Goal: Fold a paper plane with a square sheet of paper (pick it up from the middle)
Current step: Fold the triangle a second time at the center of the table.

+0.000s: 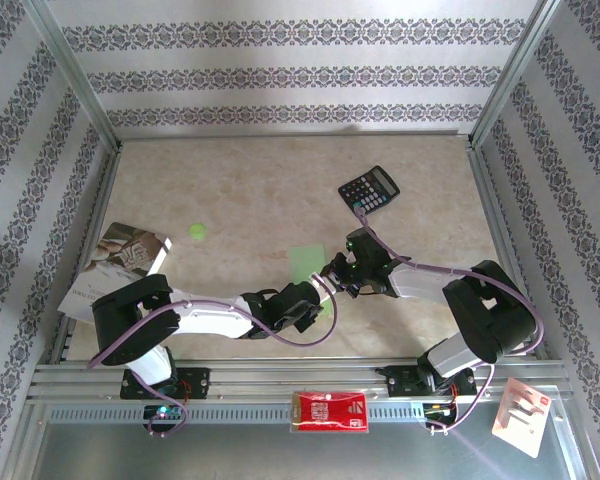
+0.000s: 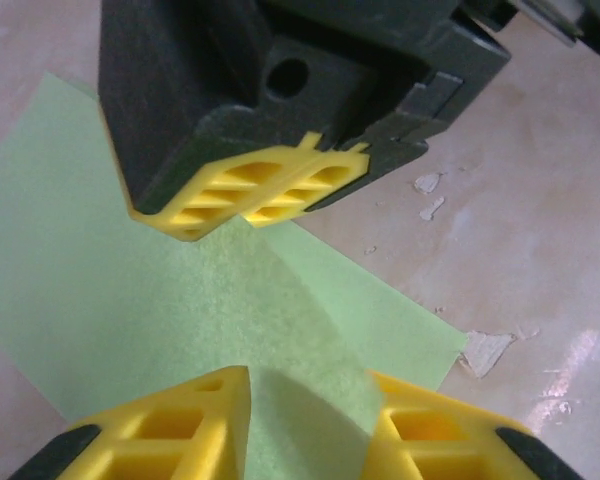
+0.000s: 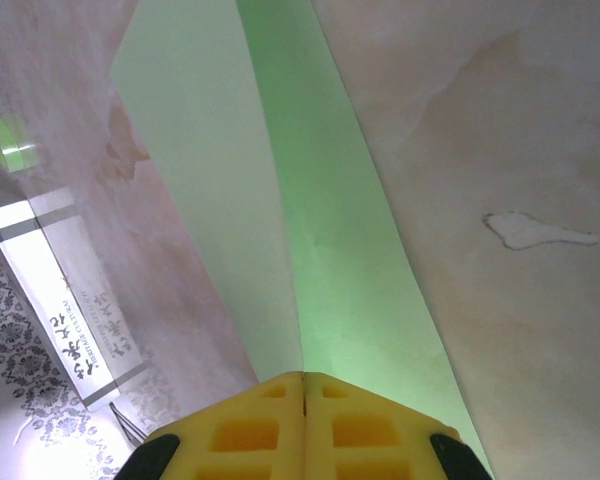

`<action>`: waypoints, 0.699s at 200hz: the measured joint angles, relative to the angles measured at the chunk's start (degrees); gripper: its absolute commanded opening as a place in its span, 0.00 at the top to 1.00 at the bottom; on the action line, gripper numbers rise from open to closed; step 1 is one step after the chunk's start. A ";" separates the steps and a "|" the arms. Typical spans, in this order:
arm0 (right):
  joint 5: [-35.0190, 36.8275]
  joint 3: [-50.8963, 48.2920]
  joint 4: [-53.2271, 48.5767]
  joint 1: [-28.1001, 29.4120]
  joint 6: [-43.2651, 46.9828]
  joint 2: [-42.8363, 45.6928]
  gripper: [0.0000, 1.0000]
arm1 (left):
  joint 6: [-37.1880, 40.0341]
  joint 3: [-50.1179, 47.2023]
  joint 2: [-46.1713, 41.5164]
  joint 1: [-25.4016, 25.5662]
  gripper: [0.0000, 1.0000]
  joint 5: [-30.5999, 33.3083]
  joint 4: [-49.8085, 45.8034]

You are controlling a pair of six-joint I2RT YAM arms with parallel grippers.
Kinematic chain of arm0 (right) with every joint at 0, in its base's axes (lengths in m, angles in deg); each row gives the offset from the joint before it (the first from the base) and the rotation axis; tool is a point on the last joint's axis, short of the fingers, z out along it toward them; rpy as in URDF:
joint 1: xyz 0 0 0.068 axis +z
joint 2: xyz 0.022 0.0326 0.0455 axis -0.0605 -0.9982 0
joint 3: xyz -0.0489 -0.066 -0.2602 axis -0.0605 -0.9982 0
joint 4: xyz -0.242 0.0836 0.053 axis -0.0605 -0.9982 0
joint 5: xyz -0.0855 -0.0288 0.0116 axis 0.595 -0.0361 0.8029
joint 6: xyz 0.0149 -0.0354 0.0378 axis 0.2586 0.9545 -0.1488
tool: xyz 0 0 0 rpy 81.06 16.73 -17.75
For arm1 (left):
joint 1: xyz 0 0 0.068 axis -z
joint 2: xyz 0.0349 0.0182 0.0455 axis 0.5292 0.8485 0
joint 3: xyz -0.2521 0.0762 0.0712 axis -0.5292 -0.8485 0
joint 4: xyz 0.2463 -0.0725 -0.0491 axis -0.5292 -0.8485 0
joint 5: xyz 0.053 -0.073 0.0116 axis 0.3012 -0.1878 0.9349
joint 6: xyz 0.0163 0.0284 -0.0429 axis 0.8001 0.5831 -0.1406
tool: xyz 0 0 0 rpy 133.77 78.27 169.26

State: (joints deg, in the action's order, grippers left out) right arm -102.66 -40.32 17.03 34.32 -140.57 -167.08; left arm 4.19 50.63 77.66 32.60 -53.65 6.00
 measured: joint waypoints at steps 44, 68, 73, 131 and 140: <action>0.00 -0.22 0.42 0.00 0.00 0.00 0.96 | 0.09 0.00 0.00 0.00 0.97 0.13 0.79; 0.00 -0.37 0.42 -0.04 -0.04 0.00 0.88 | 0.02 -0.02 -0.04 -0.04 1.00 -0.33 0.90; -0.02 -0.39 0.39 -0.24 0.02 0.00 0.85 | -0.02 -0.04 -0.07 -0.07 1.00 -0.55 0.98; -0.79 -0.79 -4.07 -5.57 5.97 6.49 0.69 | -1.42 -2.89 -3.06 -1.70 1.00 -9.22 3.58; -0.81 -0.70 -5.11 -6.16 7.98 8.50 0.70 | -1.66 -3.23 -3.15 -2.21 1.00 -10.67 4.02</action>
State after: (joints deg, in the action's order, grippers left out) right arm -103.47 -41.02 11.91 28.16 -132.59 -158.58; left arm 2.53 47.39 74.51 30.40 -64.31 10.02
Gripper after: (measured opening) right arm 0.306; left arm 0.038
